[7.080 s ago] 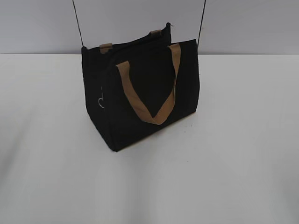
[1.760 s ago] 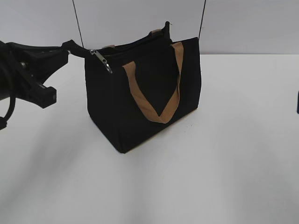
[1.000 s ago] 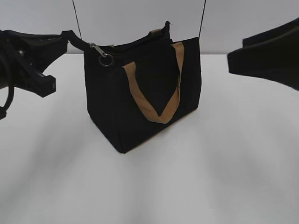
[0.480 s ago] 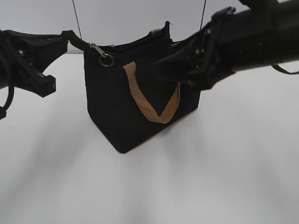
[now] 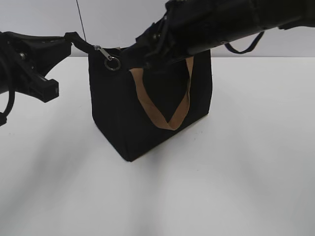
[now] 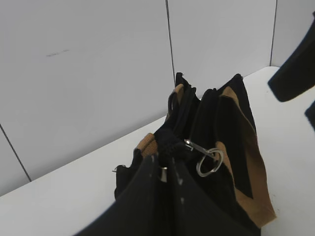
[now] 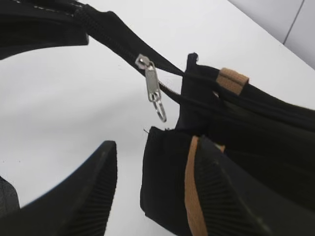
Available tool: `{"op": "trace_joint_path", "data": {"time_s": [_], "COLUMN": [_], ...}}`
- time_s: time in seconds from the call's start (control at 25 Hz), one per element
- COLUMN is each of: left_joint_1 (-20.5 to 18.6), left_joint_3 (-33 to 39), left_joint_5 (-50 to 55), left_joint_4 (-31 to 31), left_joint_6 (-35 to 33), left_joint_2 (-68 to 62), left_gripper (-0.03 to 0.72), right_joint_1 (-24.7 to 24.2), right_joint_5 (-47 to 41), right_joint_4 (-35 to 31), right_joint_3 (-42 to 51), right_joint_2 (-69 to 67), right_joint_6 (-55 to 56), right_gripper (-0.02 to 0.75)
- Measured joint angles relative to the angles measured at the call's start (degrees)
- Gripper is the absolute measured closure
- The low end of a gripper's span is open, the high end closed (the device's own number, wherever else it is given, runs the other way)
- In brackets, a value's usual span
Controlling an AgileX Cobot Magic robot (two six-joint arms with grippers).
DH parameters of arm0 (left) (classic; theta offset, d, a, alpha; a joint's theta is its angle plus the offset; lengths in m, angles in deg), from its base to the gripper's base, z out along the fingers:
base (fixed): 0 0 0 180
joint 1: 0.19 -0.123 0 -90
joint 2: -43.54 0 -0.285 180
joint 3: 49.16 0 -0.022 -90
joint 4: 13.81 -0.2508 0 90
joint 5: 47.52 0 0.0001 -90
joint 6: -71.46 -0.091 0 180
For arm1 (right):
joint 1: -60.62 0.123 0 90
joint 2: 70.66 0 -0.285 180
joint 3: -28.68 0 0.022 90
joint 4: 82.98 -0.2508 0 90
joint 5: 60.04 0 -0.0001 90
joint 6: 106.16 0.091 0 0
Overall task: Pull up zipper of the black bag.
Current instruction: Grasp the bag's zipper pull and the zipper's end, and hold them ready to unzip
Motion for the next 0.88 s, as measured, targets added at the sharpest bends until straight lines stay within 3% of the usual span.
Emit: {"op": "trace_joint_path", "data": {"time_s": [0.24,0.56,0.88], "left_joint_1": [0.0,0.0,0.0], "left_joint_3": [0.0,0.0,0.0], "left_joint_5": [0.0,0.0,-0.2], "left_joint_4": [0.0,0.0,0.0], "left_joint_6": [0.0,0.0,0.0], "left_joint_2": [0.0,0.0,0.0], "left_gripper": [0.682,0.682,0.682], "right_joint_1": [3.7,4.1,4.2], "right_joint_5": [0.1,6.0,6.6], "right_joint_4": [0.0,0.0,-3.0], "right_joint_3": [-4.2,-4.2,-4.2], "right_joint_2": [-6.0,-8.5,-10.4], "right_joint_6": [-2.4,-2.5,-2.5], "right_gripper": [0.349,0.349,0.349]}}
